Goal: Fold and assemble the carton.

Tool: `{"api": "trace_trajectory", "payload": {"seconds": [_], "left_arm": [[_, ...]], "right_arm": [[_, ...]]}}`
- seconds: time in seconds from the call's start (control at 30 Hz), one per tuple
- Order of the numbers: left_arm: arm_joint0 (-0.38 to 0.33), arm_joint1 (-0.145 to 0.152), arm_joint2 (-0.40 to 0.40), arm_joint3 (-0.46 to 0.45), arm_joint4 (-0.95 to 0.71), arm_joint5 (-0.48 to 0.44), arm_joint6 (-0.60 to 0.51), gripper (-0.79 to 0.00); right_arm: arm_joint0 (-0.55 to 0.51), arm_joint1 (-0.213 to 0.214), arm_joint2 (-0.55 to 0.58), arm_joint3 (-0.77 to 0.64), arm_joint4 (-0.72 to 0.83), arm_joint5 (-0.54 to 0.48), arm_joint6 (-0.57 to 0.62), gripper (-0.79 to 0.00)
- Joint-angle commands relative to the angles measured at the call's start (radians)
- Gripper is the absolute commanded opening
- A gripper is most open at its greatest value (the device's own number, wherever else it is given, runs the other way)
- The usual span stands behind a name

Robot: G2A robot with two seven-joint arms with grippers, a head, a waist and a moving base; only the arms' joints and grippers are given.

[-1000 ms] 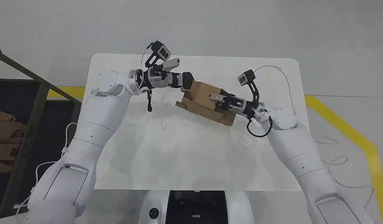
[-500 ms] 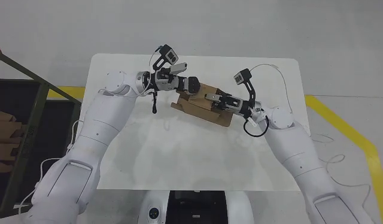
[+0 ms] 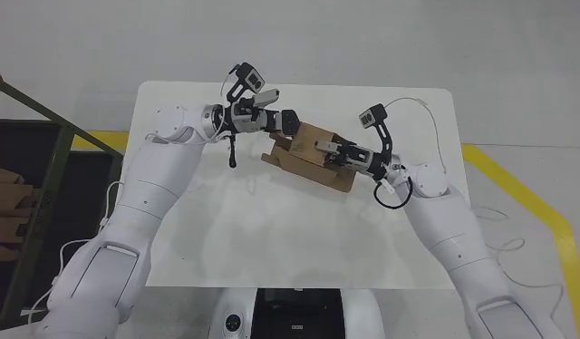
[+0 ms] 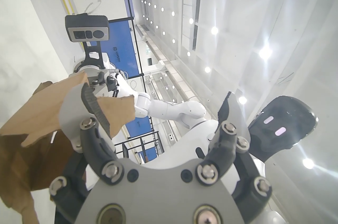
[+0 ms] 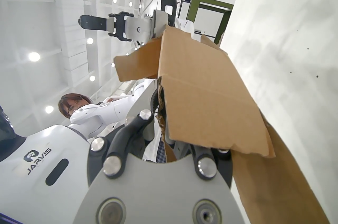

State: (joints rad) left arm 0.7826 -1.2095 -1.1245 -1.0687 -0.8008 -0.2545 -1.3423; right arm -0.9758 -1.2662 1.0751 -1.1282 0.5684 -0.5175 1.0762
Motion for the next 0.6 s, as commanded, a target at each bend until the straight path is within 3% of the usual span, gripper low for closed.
{"api": "trace_trajectory", "payload": {"seconds": [0.0, 0.57], "left_arm": [[0.012, 0.003, -0.013, -0.011, 0.000, 0.005, 0.010, 0.000], [0.037, 0.018, -0.050, -0.043, 0.065, 0.008, 0.030, 0.000]], "right_arm": [[-0.003, 0.003, 0.013, -0.001, 0.001, -0.001, -0.003, -0.785], [-0.046, 0.015, 0.034, -0.087, 0.019, 0.022, 0.065, -0.785]]}}
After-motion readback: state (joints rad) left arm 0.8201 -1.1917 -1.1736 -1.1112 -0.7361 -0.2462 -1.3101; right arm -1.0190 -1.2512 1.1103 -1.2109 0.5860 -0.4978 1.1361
